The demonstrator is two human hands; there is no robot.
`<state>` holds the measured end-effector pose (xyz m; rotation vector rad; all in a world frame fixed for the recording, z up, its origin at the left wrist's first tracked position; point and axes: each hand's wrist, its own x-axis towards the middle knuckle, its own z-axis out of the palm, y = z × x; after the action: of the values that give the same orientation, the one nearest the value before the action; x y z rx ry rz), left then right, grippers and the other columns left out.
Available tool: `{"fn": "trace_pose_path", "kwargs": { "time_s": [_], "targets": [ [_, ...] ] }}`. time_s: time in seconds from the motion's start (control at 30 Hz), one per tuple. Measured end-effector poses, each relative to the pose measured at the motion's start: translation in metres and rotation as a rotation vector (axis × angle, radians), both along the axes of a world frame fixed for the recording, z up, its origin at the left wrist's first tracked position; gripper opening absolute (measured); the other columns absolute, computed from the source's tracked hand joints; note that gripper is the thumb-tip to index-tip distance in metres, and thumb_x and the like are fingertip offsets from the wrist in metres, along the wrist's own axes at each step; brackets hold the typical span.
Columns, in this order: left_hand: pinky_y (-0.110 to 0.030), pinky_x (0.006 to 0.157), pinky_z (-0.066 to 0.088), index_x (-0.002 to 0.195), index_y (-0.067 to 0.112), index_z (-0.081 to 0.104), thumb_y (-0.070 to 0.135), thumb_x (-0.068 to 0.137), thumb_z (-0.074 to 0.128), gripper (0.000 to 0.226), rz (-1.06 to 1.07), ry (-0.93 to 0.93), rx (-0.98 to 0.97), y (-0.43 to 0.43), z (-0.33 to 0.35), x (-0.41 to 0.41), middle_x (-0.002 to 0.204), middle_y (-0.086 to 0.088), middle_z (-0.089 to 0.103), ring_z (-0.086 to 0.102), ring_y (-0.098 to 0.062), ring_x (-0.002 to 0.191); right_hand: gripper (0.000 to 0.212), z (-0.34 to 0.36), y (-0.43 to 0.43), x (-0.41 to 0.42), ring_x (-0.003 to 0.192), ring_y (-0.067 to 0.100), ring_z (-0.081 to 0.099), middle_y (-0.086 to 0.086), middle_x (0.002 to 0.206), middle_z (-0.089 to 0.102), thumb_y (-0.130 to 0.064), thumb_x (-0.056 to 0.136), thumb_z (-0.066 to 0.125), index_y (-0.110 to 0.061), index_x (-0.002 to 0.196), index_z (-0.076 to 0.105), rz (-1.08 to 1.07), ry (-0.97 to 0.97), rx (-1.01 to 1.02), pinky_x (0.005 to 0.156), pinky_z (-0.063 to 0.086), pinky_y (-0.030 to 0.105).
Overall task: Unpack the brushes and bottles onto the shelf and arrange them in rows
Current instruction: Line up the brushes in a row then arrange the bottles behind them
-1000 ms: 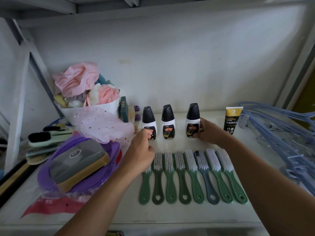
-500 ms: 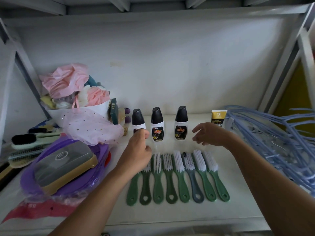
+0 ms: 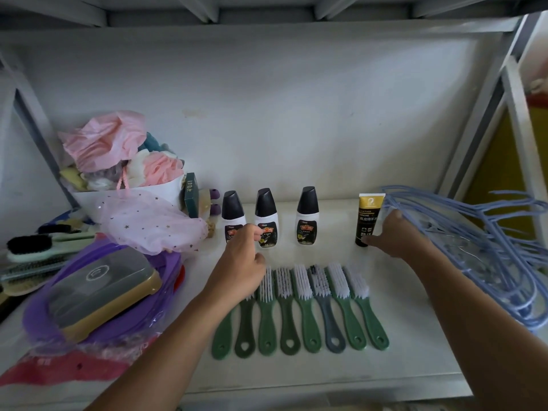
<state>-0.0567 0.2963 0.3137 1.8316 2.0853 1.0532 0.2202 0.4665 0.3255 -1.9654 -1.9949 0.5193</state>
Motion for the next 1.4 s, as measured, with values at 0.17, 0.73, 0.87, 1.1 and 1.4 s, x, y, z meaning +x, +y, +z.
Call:
{"fn": "trace_pose_path", "kwargs": {
  "time_s": [0.17,0.73,0.87,1.1,1.4],
  "targets": [
    [-0.023,0.094,0.035,0.131,0.02,0.045,0.005,0.092,0.051,0.042,0.003,0.003,0.004,-0.001,-0.004,-0.007,0.132,0.006,0.05,0.047,-0.013,0.124,0.086,-0.034,0.034,0.008,0.09,0.031,0.07,0.006,0.097,0.072,-0.069,0.047,0.081,-0.022,0.114,0.058,0.059,0.16,-0.01,0.08,0.059,0.048],
    [-0.028,0.098,0.04,0.13,0.016,0.046,0.002,0.091,0.052,0.042,0.0,0.058,0.028,-0.001,-0.008,-0.016,0.133,0.001,0.051,0.048,-0.016,0.125,0.037,-0.024,0.001,-0.042,0.094,0.024,0.064,0.007,0.104,0.072,-0.029,0.079,0.08,-0.016,0.112,0.069,0.184,0.248,0.071,0.079,0.05,0.031],
    [-0.027,0.098,0.04,0.129,0.016,0.046,0.001,0.09,0.052,0.042,-0.001,0.062,0.023,-0.001,-0.008,-0.017,0.133,0.001,0.051,0.048,-0.016,0.126,0.039,-0.025,0.001,-0.045,0.087,0.02,0.056,0.008,0.109,0.071,-0.03,0.08,0.08,-0.016,0.115,0.068,0.178,0.238,0.093,0.073,0.04,0.026],
    [-0.022,0.089,0.04,0.123,0.017,0.053,0.002,0.092,0.052,0.035,-0.02,0.067,0.096,0.004,-0.007,-0.016,0.126,0.005,0.054,0.05,-0.011,0.12,0.041,-0.024,0.003,-0.044,0.085,0.019,0.052,0.009,0.112,0.07,-0.03,0.082,0.078,-0.014,0.117,0.065,0.181,0.198,0.101,0.072,0.038,0.026],
    [-0.032,0.091,0.047,0.102,0.013,0.067,0.0,0.087,0.062,0.021,-0.055,0.392,0.451,0.035,0.035,-0.015,0.108,0.003,0.062,0.057,-0.017,0.102,0.089,0.004,0.004,-0.027,0.108,0.023,0.059,0.008,0.119,0.062,-0.056,0.067,0.084,-0.016,0.137,0.047,0.116,0.374,0.051,0.088,0.048,0.038]
  ]
}}
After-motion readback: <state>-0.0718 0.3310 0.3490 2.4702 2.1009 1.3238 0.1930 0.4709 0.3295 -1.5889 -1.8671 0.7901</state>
